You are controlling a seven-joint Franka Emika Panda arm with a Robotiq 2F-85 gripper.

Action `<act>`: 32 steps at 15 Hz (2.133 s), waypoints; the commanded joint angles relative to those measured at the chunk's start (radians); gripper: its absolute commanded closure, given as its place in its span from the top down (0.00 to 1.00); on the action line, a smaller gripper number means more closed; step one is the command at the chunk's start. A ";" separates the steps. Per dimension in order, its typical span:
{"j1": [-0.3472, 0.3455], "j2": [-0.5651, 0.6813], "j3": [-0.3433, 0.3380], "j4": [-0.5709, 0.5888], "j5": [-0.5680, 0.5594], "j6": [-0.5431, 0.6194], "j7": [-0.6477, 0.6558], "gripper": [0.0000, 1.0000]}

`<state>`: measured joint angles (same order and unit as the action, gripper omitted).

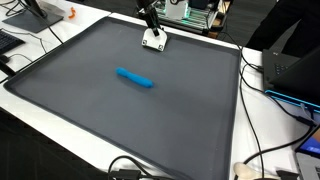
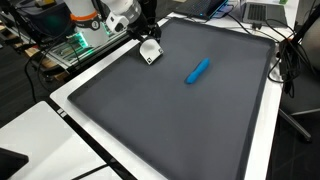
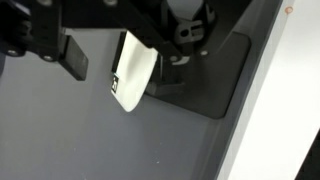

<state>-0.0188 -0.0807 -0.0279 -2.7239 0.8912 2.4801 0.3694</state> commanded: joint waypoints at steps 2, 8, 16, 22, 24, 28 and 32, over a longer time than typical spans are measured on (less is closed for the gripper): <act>0.008 0.006 0.015 -0.018 0.034 0.051 -0.003 0.76; 0.009 0.015 0.018 -0.015 0.029 0.063 0.002 0.62; 0.009 0.024 0.022 -0.012 0.018 0.075 0.015 0.02; 0.006 -0.004 0.020 0.012 0.027 0.053 0.055 0.00; 0.004 -0.024 0.018 0.021 0.028 0.036 0.083 0.01; 0.000 -0.078 0.020 0.051 -0.013 -0.020 0.127 0.01; -0.008 -0.097 0.033 0.138 -0.149 -0.137 0.178 0.01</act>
<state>-0.0151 -0.1511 -0.0088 -2.6338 0.8532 2.4354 0.4764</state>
